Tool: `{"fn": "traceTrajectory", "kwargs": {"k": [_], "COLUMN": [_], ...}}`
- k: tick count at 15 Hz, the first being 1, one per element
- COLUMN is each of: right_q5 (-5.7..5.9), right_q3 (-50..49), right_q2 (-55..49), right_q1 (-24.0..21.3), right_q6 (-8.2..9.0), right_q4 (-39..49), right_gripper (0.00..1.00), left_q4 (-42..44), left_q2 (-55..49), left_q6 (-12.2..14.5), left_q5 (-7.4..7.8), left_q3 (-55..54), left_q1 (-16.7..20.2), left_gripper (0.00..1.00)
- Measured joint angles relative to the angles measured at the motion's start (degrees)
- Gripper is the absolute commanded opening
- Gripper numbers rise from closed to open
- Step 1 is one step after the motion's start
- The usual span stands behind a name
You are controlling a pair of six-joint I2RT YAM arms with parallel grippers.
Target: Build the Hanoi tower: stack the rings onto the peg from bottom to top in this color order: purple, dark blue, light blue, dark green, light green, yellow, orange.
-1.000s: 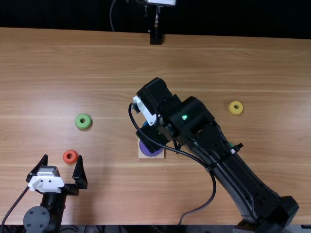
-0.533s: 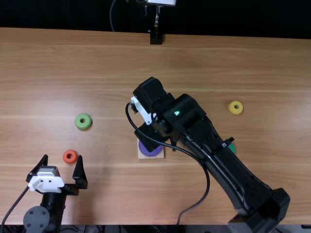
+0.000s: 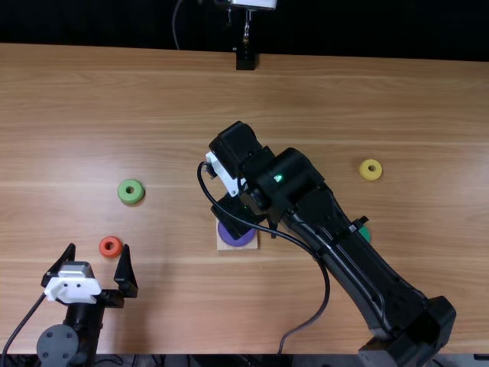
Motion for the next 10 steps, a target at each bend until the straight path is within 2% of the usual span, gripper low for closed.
{"fn": "traceTrajectory", "kwargs": {"k": [1, 2, 10], "right_q5": [0.02, 0.02, 0.04], "right_q3": [0.0, 0.0, 0.0], "right_q2": [0.0, 0.2, 1.1], "right_q1": [0.0, 0.0, 0.0], "right_q6": [0.00, 0.02, 0.02], "right_q4": [0.0, 0.0, 0.6], "right_gripper": [0.95, 1.00, 1.00], "left_q4": [0.0, 0.0, 0.0], "left_q2": [0.0, 0.0, 0.0], "left_q6": [0.0, 0.0, 0.0], "left_q5": [0.00, -0.02, 0.00], "left_q3": [0.0, 0.0, 0.0], "left_q1": [0.0, 0.0, 0.0], "left_gripper": [1.00, 1.00, 1.00]}}
